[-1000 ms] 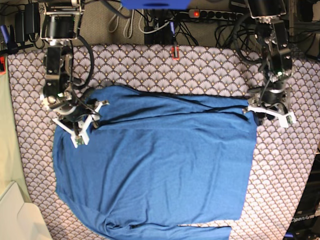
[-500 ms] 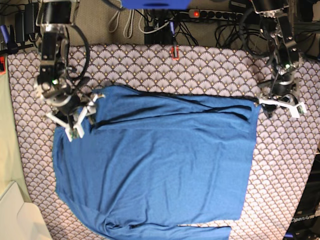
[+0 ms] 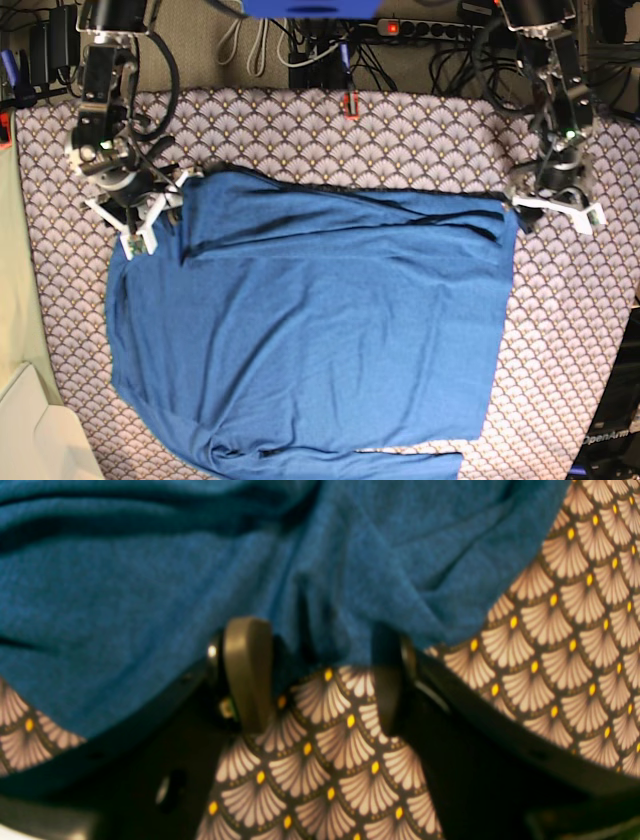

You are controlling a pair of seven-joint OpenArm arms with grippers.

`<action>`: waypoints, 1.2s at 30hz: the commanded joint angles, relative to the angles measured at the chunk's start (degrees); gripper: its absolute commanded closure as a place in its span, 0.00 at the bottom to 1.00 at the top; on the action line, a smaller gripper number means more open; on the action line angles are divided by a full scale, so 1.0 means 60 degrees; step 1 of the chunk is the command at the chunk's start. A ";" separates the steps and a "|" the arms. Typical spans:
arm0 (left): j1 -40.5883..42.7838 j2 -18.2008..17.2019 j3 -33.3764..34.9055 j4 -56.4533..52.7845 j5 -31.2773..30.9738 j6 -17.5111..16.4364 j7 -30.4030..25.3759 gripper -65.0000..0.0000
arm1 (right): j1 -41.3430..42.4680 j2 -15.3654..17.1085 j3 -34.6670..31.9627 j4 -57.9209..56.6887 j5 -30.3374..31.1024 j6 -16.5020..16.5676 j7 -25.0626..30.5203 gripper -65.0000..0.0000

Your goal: Fold the T-shirt properly

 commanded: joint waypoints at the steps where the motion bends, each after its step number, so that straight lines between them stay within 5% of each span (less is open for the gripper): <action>1: -0.0217 -0.0120 0.0118 0.0024 -0.0069 -0.0064 -0.0182 0.35 | 0.0099 0.0069 -0.0003 0.0191 0.0082 -0.0037 0.0216 0.49; 9: -0.0584 -0.0310 0.1012 -0.0342 -0.0069 -0.0064 -0.0211 0.35 | 0.0084 0.0069 -0.0018 0.0191 0.0082 -0.0037 0.0216 0.49; 36: -0.0525 0.0115 0.1085 -0.0870 -0.0142 -0.0049 -0.0196 0.35 | 0.0084 0.0069 -0.0032 0.0191 0.0082 -0.0022 0.0216 0.49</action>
